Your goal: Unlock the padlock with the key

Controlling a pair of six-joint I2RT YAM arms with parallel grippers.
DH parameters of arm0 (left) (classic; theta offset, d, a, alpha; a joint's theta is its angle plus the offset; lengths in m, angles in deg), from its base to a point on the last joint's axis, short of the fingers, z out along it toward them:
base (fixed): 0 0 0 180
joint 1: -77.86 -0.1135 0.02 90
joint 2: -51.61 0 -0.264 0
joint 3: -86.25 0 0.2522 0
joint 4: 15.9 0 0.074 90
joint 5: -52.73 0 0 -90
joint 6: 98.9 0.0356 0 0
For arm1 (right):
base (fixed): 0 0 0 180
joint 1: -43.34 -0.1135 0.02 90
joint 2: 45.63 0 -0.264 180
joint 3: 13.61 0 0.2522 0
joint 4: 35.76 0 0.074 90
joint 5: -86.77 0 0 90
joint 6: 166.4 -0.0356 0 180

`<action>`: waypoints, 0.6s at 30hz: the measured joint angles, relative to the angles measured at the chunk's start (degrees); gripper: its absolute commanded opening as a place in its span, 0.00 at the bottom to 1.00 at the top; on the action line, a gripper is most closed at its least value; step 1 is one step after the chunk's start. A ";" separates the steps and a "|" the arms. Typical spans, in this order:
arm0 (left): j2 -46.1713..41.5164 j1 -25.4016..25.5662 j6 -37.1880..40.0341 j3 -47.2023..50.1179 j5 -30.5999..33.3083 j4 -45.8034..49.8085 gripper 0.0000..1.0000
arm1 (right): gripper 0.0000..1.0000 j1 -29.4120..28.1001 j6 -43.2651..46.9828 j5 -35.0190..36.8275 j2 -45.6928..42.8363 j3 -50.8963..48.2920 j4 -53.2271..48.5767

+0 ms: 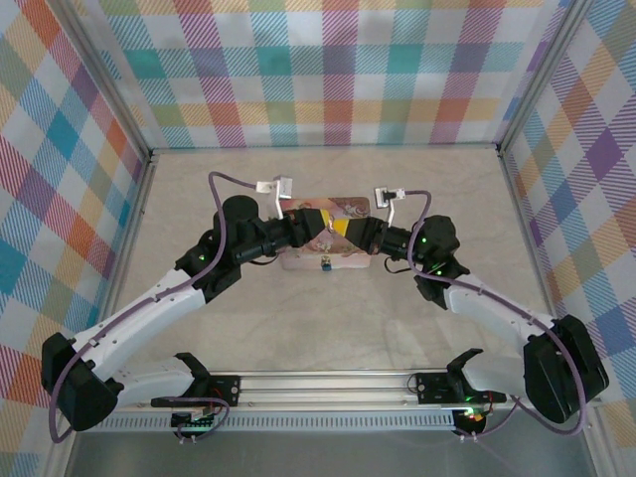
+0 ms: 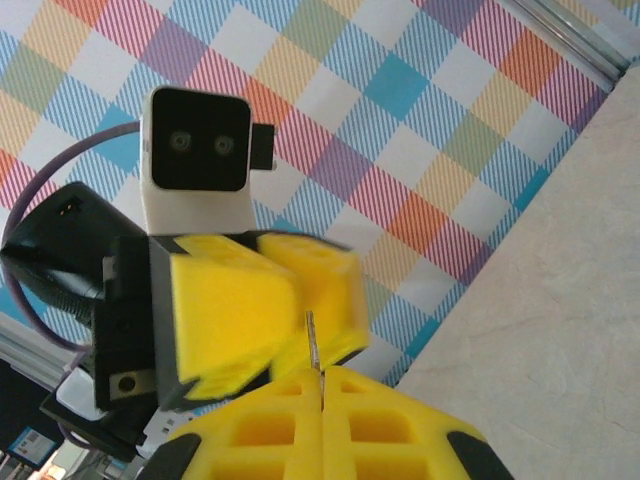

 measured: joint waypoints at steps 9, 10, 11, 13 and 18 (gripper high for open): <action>2.29 -3.17 -0.13 -4.33 -8.15 3.04 0.70 | 0.00 0.92 8.94 -5.31 -4.76 5.35 -16.90; 2.75 -3.61 -0.11 -5.16 -9.66 3.26 0.69 | 0.00 1.25 10.19 -6.10 -5.57 6.14 -19.37; 3.37 -4.17 -0.09 -6.21 -11.69 3.76 0.68 | 0.00 1.53 11.61 -6.91 -6.38 7.13 -21.99; 4.42 -4.98 -0.04 -7.72 -15.54 4.37 0.65 | 0.00 2.23 13.88 -8.66 -7.54 8.94 -26.27; 6.64 -6.01 -0.26 -8.94 -25.24 4.90 0.62 | 0.00 4.11 17.79 -12.72 -8.39 12.44 -34.23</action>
